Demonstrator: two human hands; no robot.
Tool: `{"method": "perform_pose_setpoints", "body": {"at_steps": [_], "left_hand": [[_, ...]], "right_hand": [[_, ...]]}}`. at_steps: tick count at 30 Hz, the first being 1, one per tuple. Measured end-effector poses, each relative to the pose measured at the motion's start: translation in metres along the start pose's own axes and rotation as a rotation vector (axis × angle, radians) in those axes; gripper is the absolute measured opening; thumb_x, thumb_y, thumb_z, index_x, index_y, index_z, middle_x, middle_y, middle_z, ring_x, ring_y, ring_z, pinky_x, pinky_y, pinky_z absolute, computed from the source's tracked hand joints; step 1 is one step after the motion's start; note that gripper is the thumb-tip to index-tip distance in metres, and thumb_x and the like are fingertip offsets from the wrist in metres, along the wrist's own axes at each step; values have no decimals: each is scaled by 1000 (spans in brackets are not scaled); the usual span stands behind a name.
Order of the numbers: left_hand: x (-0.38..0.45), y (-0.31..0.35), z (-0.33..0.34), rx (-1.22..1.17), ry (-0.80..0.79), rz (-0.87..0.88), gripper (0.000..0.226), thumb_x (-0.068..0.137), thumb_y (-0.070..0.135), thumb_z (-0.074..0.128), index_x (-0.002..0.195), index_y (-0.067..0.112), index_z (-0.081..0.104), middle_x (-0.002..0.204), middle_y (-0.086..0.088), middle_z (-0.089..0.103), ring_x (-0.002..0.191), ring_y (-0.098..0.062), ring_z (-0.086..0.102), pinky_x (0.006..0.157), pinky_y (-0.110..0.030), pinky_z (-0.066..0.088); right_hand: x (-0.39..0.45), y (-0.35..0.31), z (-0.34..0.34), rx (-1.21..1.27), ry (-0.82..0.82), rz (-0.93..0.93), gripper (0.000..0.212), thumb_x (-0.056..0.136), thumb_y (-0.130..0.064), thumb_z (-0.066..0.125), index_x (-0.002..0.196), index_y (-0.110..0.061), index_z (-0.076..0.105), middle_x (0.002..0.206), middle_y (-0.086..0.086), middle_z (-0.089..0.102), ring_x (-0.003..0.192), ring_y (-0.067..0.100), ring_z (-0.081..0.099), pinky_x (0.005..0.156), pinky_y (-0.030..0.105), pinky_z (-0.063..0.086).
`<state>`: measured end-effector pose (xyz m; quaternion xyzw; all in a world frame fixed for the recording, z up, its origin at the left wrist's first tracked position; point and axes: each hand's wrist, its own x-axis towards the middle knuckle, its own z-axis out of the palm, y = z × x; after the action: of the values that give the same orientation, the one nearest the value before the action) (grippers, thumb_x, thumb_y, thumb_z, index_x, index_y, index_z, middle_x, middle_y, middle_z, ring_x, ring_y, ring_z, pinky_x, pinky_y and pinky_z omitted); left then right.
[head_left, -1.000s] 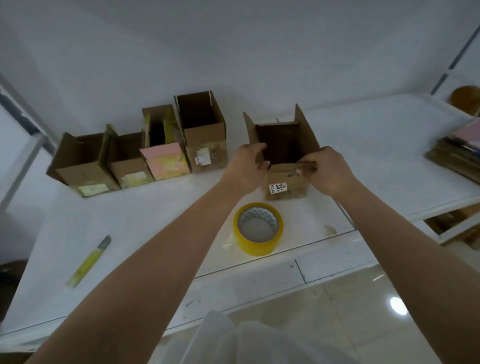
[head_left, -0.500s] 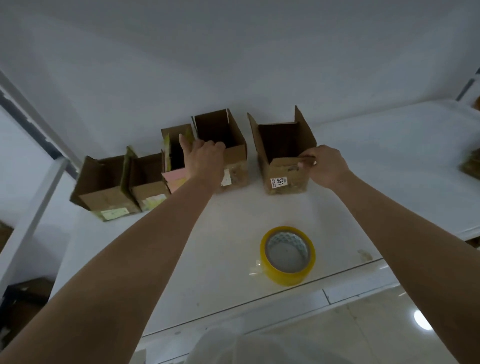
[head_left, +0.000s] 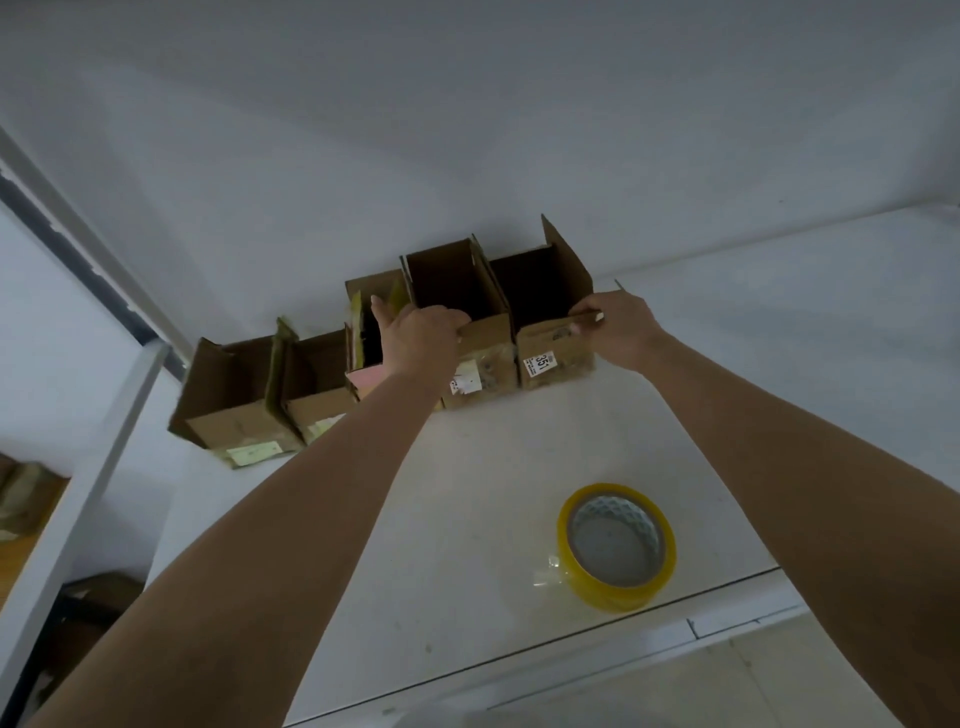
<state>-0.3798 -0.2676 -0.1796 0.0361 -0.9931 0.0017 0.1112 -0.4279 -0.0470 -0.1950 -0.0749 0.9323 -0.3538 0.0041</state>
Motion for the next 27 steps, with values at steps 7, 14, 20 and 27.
{"method": "perform_pose_setpoints", "body": {"at_steps": [7,14,20,27], "left_hand": [[1,-2,-1,-29,-18,52,35,99,11,47,125,31,60,103,0,68,111,-27,57,118,-59,0],[-6,5,-6,-59,87,153,39,98,26,52,138,27,52,135,1,56,130,-27,42,118,-56,10],[-31,42,-14,-63,179,268,36,93,24,55,129,23,60,129,1,58,124,-28,43,118,-54,13],[-68,143,-24,-145,169,360,38,91,21,56,129,17,59,131,-7,55,124,-33,40,108,-47,29]], "right_hand": [[-7,-1,-1,-135,-45,-1,66,91,-24,66,148,-18,33,141,15,43,123,31,49,92,29,39],[-30,-4,-10,-481,86,-67,71,93,-33,61,152,-23,23,151,16,27,131,34,40,96,44,44],[-60,13,-22,-679,164,-163,68,93,-39,56,150,-18,26,148,17,30,129,35,38,99,41,39],[-122,71,-78,-721,187,-159,67,92,-39,57,150,-19,28,147,17,34,126,36,41,98,43,39]]}}
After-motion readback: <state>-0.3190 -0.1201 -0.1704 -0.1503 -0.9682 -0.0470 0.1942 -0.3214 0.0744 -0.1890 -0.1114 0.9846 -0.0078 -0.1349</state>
